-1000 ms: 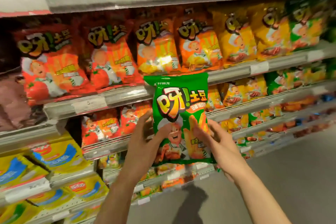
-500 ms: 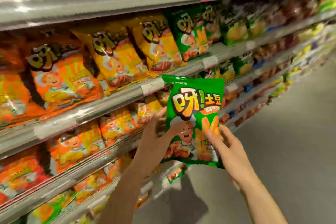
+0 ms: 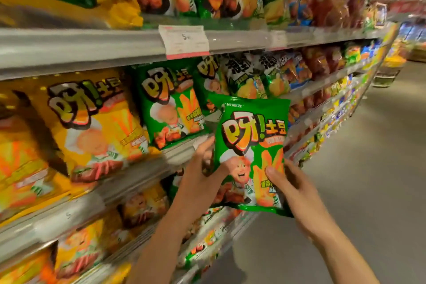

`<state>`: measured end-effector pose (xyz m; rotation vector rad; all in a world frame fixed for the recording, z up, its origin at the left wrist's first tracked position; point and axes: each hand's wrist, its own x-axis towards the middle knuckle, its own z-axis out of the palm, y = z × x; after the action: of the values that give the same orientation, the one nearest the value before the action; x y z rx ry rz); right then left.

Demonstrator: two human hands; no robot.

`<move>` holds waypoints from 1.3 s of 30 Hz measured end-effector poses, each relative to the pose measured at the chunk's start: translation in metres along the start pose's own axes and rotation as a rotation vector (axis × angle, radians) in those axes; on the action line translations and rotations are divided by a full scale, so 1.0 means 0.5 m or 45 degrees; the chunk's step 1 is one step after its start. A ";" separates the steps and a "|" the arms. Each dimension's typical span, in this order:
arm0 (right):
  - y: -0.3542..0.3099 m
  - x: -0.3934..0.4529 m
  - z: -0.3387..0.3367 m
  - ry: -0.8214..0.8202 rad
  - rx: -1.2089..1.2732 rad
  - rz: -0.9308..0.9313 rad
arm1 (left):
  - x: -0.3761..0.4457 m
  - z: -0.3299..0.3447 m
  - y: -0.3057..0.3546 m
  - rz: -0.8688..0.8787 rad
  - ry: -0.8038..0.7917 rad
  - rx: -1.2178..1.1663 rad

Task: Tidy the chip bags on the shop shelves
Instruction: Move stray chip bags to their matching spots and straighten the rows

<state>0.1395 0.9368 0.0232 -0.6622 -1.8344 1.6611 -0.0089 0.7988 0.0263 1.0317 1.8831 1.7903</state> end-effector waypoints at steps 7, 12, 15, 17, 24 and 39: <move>-0.021 0.213 -0.070 -0.194 -0.094 -0.126 | 0.173 0.046 0.041 0.026 0.086 0.149; -0.046 0.354 -0.091 -0.492 -0.101 -0.095 | 0.245 0.065 0.043 0.036 0.219 0.344; -0.039 0.446 -0.101 -0.608 -0.103 -0.138 | 0.278 0.091 0.063 -0.052 0.337 0.440; -0.040 0.498 -0.112 -0.707 -0.115 -0.185 | 0.300 0.111 0.067 -0.059 0.428 0.487; -0.076 0.629 -0.098 -0.948 -0.165 -0.309 | 0.366 0.154 0.070 -0.100 0.748 0.531; -0.058 0.676 0.028 -0.971 -0.221 -0.309 | 0.390 0.132 0.041 -0.117 0.905 0.782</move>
<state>-0.1112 1.1586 0.0796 0.1819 -2.4732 1.7257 -0.0900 0.9812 0.0816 0.4510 2.9769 1.6839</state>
